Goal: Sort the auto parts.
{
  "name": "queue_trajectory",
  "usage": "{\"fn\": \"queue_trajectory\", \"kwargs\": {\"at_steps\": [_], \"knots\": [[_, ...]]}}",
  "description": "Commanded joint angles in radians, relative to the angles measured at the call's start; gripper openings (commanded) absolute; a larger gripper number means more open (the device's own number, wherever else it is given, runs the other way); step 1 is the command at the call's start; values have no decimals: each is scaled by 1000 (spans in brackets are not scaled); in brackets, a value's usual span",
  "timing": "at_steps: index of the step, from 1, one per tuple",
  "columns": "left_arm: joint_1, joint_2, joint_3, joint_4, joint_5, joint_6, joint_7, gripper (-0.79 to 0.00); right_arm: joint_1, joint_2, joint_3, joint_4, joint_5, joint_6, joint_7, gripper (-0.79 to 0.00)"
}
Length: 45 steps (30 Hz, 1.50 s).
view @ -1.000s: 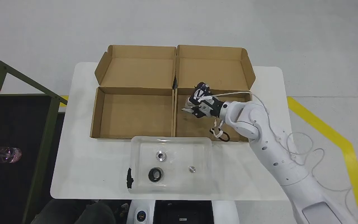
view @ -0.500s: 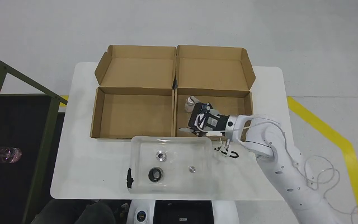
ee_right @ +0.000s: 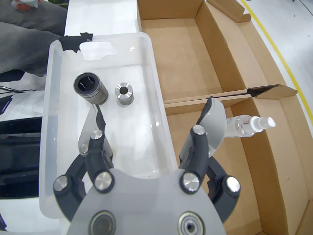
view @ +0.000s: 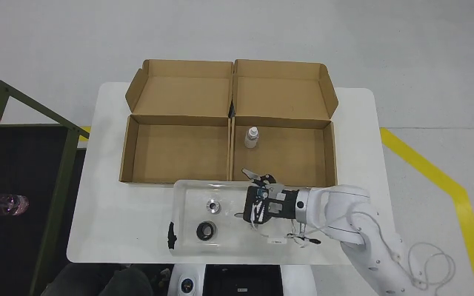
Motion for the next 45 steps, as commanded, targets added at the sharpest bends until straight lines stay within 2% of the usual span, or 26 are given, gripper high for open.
{"fn": "queue_trajectory", "kwargs": {"at_steps": [1, 14, 23, 37, 43, 45], "knots": [[0, 0, 0, 0, 0, 0, 0, 0, -15, 3, -2, -12, -12, -5, 14, -126], [0, 0, 0, 0, 0, 0, 0, 0, -79, 22, -41, -53, -99, -31, 113, -166], [0, 0, 0, 0, 0, 0, 0, 0, -85, 27, -84, -47, -155, -29, 177, -154], [0, 0, 0, 0, 0, 0, 0, 0, -72, 28, -149, -4, -193, -8, 241, -188], [0, 0, 0, 0, 0, 0, 0, 0, -50, 25, -180, 10, -213, 5, 272, -252], [0, 0, 0, 0, 0, 0, 0, 0, -43, 24, -188, 12, -219, 8, 281, -326]]}}
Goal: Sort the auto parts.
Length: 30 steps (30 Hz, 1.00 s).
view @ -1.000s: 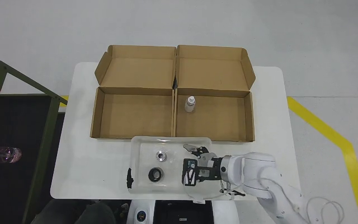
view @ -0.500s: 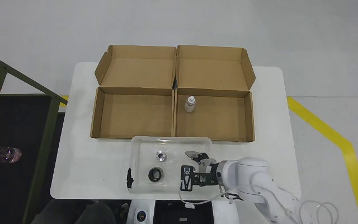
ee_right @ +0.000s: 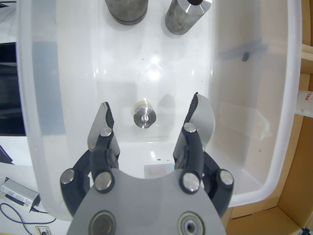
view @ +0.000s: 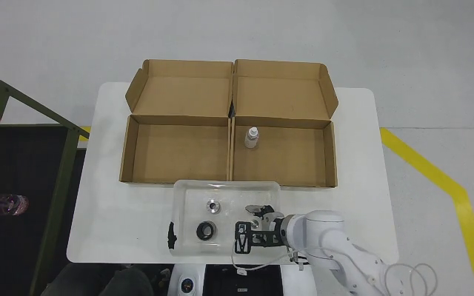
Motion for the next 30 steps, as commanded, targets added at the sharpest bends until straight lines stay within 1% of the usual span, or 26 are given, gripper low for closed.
{"fn": "queue_trajectory", "kwargs": {"at_steps": [1, 2, 10, 13, 16, 17, 18, 20, 22, 26, 30], "knots": [[0, 0, 0, 0, 0, 0, 0, 0, 5, -1, -7, 2, -4, 3, 8, -351], [0, 0, 0, 0, 0, 0, 0, 0, 8, -1, -11, 4, -4, 3, 11, -394], [0, 0, 0, 0, 0, 0, 0, 0, 22, -3, -32, 21, -6, 11, 37, -437], [0, 0, 0, 0, 0, 0, 0, 0, 27, -3, -37, 25, -4, 13, 43, -480], [0, 0, 0, 0, 0, 0, 0, 0, 31, -3, -42, 29, -2, 13, 49, -591], [0, 0, 0, 0, 0, 0, 0, 0, 33, -3, -43, 30, -1, 13, 51, -640], [0, 0, 0, 0, 0, 0, 0, 0, 34, -3, -45, 30, -1, 12, 54, -671], [0, 0, 0, 0, 0, 0, 0, 0, 37, -3, -47, 33, 1, 11, 56, -705], [0, 0, 0, 0, 0, 0, 0, 0, 43, -3, -48, 35, 5, 8, 58, -785], [0, 0, 0, 0, 0, 0, 0, 0, 55, -2, -45, 27, 9, 2, 55, -785], [0, 0, 0, 0, 0, 0, 0, 0, 56, 0, -30, 2, 23, 14, 24, -785]]}}
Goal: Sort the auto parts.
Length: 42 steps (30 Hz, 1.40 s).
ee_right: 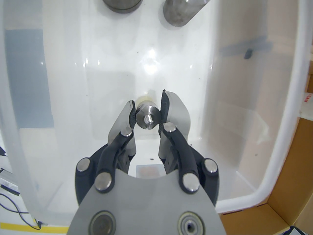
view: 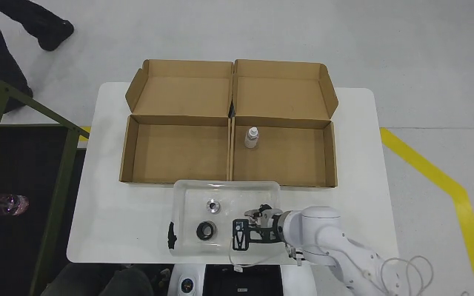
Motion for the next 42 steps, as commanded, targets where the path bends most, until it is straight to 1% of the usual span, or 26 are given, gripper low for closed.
{"fn": "queue_trajectory", "kwargs": {"at_steps": [1, 6, 12, 17, 23, 31, 42], "knots": [[0, 0, 0, 0, 0, 0, 0, 0, -3, 1, 8, -12, 9, 7, -21, -785], [0, 0, 0, 0, 0, 0, 0, 0, -16, 6, 30, -34, 28, 13, -88, -785], [0, 0, 0, 0, 0, 0, 0, 0, -29, 10, 55, -36, 34, 19, -211, -785], [0, 0, 0, 0, 0, 0, 0, 0, -35, 12, 74, -26, 28, 45, -313, -785], [0, 0, 0, 0, 0, 0, 0, 0, -42, 13, 103, -36, 24, 82, -407, -785], [0, 0, 0, 0, 0, 0, 0, 0, -29, 11, 128, -49, 35, 118, -493, -785], [0, 0, 0, 0, 0, 0, 0, 0, -17, 12, 182, -65, 76, 135, -548, -785]]}}
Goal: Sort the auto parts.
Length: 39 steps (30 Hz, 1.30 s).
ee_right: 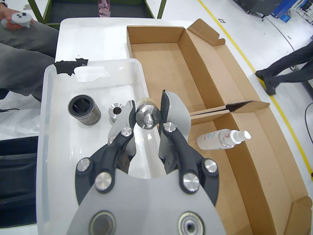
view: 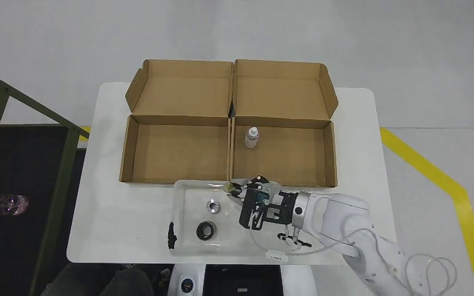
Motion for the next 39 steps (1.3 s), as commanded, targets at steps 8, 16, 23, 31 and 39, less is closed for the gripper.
{"fn": "queue_trajectory", "kwargs": {"at_steps": [8, 16, 23, 31, 39], "knots": [[0, 0, 0, 0, 0, 0, 0, 0, 2, 6, 70, -11, 30, 2, -26, -785], [0, 0, 0, 0, 0, 0, 0, 0, 7, 9, 120, 6, 60, 11, -40, -785], [0, 0, 0, 0, 0, 0, 0, 0, 37, 10, 155, 52, 93, 12, -26, -785], [0, 0, 0, 0, 0, 0, 0, 0, 90, 12, 166, 111, 111, -17, 50, -785], [0, 0, 0, 0, 0, 0, 0, 0, 178, 8, 142, 223, 138, -42, 131, -785]]}}
